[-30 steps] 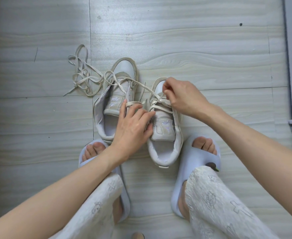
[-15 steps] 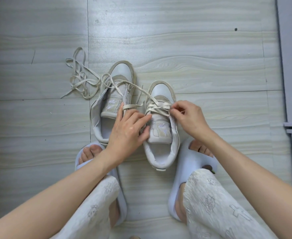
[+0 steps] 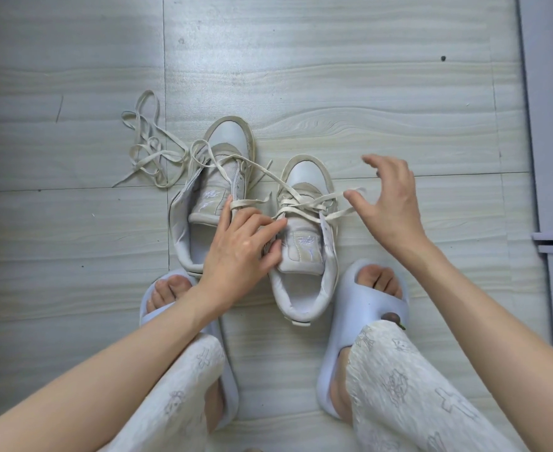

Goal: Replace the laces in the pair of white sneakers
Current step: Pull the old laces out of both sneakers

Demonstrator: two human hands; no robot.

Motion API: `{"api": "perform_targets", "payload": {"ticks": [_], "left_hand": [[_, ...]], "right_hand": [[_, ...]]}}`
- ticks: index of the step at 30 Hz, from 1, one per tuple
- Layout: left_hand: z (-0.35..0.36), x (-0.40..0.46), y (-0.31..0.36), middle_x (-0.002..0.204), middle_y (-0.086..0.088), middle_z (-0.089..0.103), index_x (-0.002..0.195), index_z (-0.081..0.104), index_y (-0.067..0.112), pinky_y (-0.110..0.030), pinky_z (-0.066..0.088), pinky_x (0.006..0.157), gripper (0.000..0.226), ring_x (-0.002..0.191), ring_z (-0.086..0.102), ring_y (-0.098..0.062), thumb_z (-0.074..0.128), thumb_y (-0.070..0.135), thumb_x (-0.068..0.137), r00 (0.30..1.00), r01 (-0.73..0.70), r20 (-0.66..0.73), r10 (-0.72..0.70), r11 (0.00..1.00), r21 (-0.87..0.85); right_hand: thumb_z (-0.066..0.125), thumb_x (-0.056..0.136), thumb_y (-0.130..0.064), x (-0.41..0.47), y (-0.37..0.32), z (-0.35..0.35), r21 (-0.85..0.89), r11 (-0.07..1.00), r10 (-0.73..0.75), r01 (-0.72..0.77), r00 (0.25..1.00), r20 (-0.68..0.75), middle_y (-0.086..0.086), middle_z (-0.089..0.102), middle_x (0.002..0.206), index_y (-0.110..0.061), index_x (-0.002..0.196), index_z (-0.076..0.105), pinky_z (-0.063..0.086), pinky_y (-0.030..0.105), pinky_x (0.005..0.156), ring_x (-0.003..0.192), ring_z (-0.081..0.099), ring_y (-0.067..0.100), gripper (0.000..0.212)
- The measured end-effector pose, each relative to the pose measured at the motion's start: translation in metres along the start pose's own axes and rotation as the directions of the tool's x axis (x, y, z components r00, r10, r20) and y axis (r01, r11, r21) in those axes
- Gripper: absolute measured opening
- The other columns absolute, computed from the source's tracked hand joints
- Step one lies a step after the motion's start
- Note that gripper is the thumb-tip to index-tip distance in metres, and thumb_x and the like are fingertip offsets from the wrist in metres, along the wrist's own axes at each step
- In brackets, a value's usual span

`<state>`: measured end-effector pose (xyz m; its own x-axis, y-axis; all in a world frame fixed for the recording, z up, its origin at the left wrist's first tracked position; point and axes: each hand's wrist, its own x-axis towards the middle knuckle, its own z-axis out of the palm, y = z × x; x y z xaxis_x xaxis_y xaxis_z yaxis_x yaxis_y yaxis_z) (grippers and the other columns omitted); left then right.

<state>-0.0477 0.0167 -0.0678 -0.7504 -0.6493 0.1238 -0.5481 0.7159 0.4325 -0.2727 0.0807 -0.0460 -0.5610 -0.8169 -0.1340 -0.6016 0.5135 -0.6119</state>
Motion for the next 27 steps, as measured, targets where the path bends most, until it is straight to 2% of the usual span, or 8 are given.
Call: {"api": "perform_targets", "payload": {"ticks": [2,6,12,18,21,23,24,27], "left_hand": [[0.000,0.000,0.000,0.088,0.001,0.065,0.106,0.069,0.014,-0.049,0.018,0.113,0.028,0.097,0.053,-0.020,0.056,0.023,0.083,1.000,0.001,-0.001,-0.001,1.000,-0.004],[0.000,0.000,0.000,0.089,0.002,0.065,0.106,0.069,0.014,-0.051,0.020,0.112,0.028,0.098,0.053,-0.019,0.056,0.023,0.083,1.000,0.004,0.002,-0.004,1.000,-0.008],[0.000,0.000,0.000,0.089,0.001,0.065,0.106,0.069,0.013,-0.052,0.021,0.111,0.028,0.098,0.051,-0.019,0.058,0.022,0.082,1.000,-0.001,0.002,0.001,1.000,-0.012],[0.001,0.000,0.000,0.089,0.002,0.065,0.106,0.069,0.013,-0.053,0.020,0.112,0.027,0.098,0.052,-0.019,0.059,0.021,0.082,1.000,-0.005,0.000,0.005,1.000,-0.011],[0.000,0.000,-0.001,0.089,0.001,0.065,0.105,0.069,0.014,-0.053,0.021,0.111,0.027,0.098,0.053,-0.020,0.058,0.022,0.083,1.000,-0.001,-0.002,0.001,1.000,-0.018],[0.000,0.000,-0.001,0.088,0.001,0.064,0.105,0.069,0.014,-0.053,0.021,0.111,0.027,0.097,0.052,-0.019,0.058,0.022,0.082,1.000,0.000,-0.001,0.000,1.000,-0.018],[0.000,0.000,-0.001,0.088,0.001,0.064,0.106,0.069,0.014,-0.053,0.020,0.112,0.027,0.097,0.052,-0.019,0.058,0.021,0.082,1.000,-0.001,0.000,0.001,1.000,-0.017],[0.000,0.000,-0.001,0.089,0.001,0.064,0.106,0.069,0.013,-0.053,0.020,0.112,0.027,0.098,0.052,-0.019,0.059,0.021,0.082,1.000,-0.003,0.008,0.003,1.000,-0.013]], "right_hand": [[0.066,0.084,-0.032,-0.011,0.002,0.003,0.109,0.965,0.240,-0.239,0.971,0.007,0.003,0.057,0.097,-0.013,0.097,0.057,0.035,0.024,0.081,0.095,0.054,0.024,0.025],[0.063,0.083,-0.046,-0.029,0.000,0.021,0.150,0.832,0.438,-0.535,0.798,0.414,0.001,0.063,0.072,-0.014,0.073,0.060,0.045,0.036,0.072,0.072,0.058,0.020,0.033],[0.062,0.087,-0.017,-0.016,-0.017,0.026,0.230,0.898,0.296,-0.375,0.902,0.313,0.005,0.063,0.075,-0.010,0.076,0.062,0.045,0.034,0.073,0.071,0.055,0.015,0.013],[0.041,0.097,-0.010,0.025,-0.006,-0.021,0.715,0.448,0.554,-0.537,0.794,0.249,-0.006,0.044,0.046,-0.015,0.069,0.042,0.050,0.024,0.047,0.040,0.045,0.008,0.028],[0.051,0.089,-0.014,0.028,0.018,-0.026,0.463,0.693,0.594,-0.553,0.802,0.067,-0.002,0.043,0.051,-0.015,0.067,0.046,0.046,0.030,0.048,0.047,0.044,0.017,0.023],[0.059,0.086,-0.024,0.017,0.027,-0.017,0.159,0.837,0.519,-0.524,0.851,0.079,0.004,0.055,0.079,-0.010,0.090,0.059,0.050,0.038,0.076,0.076,0.054,0.023,0.015],[0.062,0.085,-0.027,0.009,0.030,-0.011,0.038,0.869,0.489,-0.494,0.867,0.090,0.008,0.056,0.097,-0.007,0.109,0.057,0.042,0.036,0.089,0.094,0.053,0.025,0.031],[0.063,0.084,-0.024,-0.009,0.021,0.000,-0.075,0.975,0.204,-0.210,0.976,-0.076,0.018,0.049,0.121,-0.004,0.123,0.052,0.026,0.026,0.096,0.114,0.045,0.033,0.045]]}}
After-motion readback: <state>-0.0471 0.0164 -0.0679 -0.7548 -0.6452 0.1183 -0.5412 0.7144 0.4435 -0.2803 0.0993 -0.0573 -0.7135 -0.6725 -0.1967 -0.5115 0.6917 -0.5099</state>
